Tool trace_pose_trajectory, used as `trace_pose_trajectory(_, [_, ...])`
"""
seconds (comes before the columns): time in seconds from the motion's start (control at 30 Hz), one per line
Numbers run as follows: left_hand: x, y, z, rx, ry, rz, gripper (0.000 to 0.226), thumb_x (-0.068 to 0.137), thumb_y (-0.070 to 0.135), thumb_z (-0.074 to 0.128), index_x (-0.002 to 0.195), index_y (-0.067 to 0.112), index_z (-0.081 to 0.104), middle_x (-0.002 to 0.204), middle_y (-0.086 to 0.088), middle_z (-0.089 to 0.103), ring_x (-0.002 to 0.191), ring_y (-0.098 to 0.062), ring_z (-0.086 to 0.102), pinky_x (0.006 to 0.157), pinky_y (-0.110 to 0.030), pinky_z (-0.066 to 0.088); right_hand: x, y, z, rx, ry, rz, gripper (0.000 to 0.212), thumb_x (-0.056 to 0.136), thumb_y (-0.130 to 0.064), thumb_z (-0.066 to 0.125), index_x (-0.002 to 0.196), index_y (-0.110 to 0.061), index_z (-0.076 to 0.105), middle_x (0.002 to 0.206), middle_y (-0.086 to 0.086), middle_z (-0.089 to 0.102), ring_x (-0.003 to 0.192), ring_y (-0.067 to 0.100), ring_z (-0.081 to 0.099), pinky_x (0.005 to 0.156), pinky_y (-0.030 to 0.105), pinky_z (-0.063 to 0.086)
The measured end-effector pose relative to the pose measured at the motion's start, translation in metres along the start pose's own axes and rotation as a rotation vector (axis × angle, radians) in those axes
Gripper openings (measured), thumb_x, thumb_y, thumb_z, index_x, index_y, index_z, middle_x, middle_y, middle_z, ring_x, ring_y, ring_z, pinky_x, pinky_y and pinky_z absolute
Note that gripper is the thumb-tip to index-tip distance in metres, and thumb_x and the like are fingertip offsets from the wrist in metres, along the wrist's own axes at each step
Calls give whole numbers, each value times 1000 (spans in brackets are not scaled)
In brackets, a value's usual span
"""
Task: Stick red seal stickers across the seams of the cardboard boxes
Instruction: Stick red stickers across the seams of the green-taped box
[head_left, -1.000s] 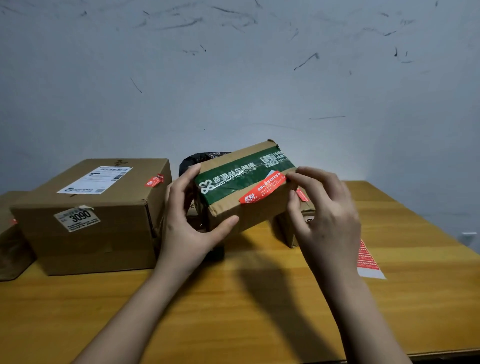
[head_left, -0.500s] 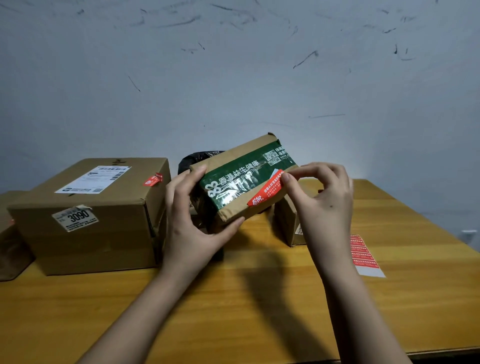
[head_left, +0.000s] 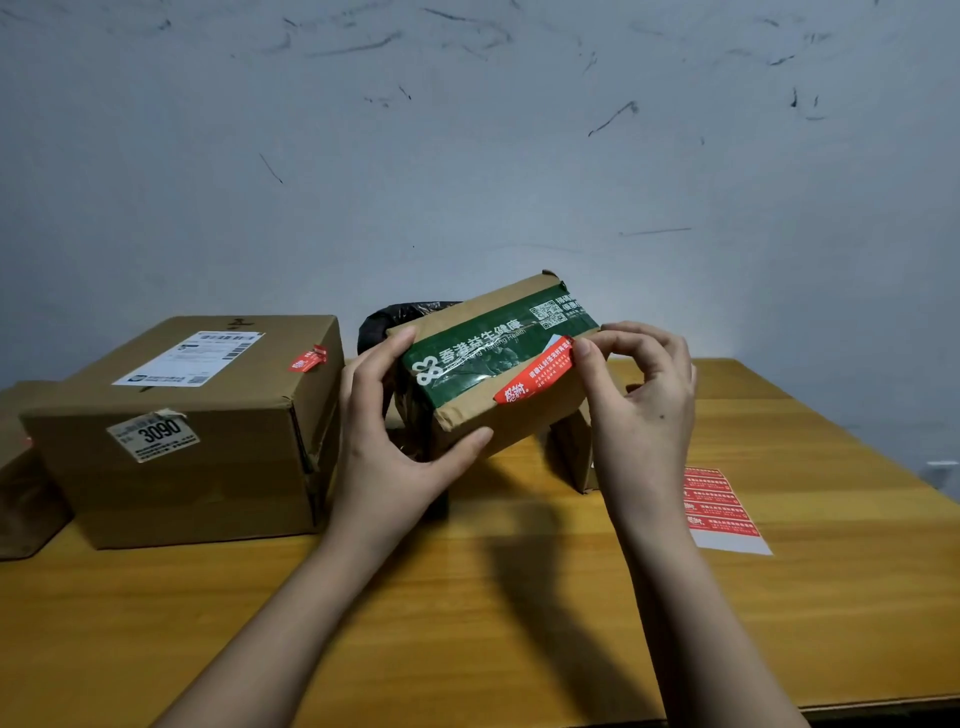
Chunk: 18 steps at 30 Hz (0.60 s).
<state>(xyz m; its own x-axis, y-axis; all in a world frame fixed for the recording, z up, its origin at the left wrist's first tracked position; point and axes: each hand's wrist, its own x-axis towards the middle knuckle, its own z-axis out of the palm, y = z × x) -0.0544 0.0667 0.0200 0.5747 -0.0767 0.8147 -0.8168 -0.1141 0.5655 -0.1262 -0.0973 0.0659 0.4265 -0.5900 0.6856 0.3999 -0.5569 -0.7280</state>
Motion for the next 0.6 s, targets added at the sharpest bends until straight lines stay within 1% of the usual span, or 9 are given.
trace_pose_trajectory(0.1, [0,1,1,-8,-2,-16,83,68,40,79,139,35,35,142,-2,41,133,-25,42,107,-50,38,-1,1,2,0,14,-19,8,87,-27,68,84,-32,63,104,-11,56,107,3,46,90,19,38])
trace_pose_trajectory(0.27, [0,4,1,-14,-7,-27,83,67,40,78,138,32,36,140,-1,41,132,-22,42,107,-50,38,-2,4,6,15,42,-26,2,88,-28,65,88,-27,63,105,-10,56,109,6,48,91,32,43])
trace_pose_trajectory(0.37, [0,3,3,-14,-9,-48,82,67,40,78,138,33,36,141,1,41,133,-20,42,107,-49,38,-3,2,7,49,46,3,2,90,-29,61,89,-28,60,97,-17,56,107,11,49,87,25,40])
trace_pose_trajectory(0.43, [0,1,3,-35,8,-71,82,67,40,78,137,33,37,140,0,42,132,-22,42,107,-50,39,-3,-2,8,73,34,28,5,93,-28,61,89,-30,58,92,-20,56,105,13,50,86,25,39])
trace_pose_trajectory(0.53, [1,0,3,-44,25,-83,82,67,39,78,138,30,38,140,-2,43,132,-23,42,106,-50,39,-3,-4,8,108,19,41,5,92,-30,62,88,-32,60,93,-17,60,105,13,52,89,33,43])
trace_pose_trajectory(0.6, [1,2,3,-51,23,-93,81,68,39,78,138,28,38,140,-1,43,133,-22,41,107,-49,39,-3,-4,8,169,27,63,5,89,-36,64,86,-34,62,96,-7,65,105,20,56,89,43,47])
